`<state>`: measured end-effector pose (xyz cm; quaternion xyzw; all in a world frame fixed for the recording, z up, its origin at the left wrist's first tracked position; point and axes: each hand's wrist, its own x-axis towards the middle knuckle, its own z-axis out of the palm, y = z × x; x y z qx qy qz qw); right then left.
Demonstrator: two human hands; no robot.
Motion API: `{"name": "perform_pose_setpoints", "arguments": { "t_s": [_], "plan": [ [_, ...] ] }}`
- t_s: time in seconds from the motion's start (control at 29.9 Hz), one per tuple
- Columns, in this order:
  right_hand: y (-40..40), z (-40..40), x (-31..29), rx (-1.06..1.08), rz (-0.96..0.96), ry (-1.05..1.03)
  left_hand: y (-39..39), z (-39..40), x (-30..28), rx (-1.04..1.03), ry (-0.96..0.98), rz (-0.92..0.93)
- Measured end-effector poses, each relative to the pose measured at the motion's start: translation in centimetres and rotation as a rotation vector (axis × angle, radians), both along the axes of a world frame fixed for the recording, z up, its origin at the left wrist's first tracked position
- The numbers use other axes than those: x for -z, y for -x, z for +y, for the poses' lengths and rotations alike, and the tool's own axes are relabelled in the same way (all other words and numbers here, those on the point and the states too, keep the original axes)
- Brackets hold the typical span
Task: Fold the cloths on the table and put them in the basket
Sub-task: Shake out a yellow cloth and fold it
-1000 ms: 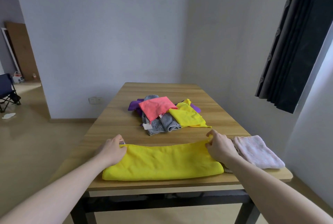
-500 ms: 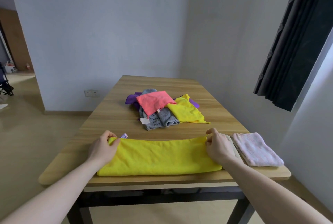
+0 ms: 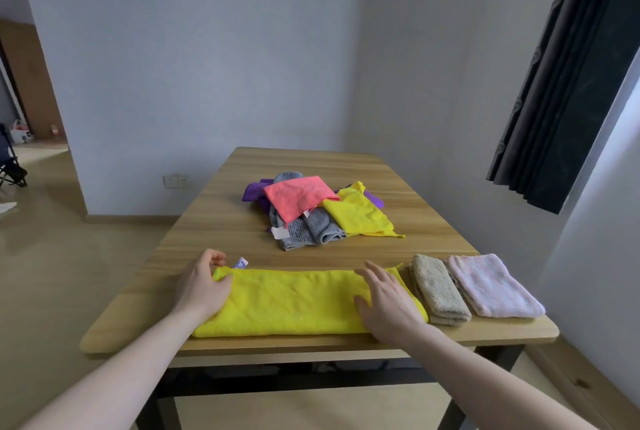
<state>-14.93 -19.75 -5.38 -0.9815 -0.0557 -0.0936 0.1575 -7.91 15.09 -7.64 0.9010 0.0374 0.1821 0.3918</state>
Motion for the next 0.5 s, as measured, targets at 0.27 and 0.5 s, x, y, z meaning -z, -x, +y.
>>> {"name": "perform_pose_setpoints", "arguments": {
  "t_s": [0.27, 0.5],
  "plan": [
    [-0.1, -0.5, 1.8, 0.089, 0.095, -0.006, -0.6, 0.4, -0.1, -0.054, 0.021, 0.043],
    [0.0, -0.5, 2.0, 0.095, 0.094, -0.008, -1.3, 0.5, -0.1, -0.134, 0.061, 0.077]
  ]
}}
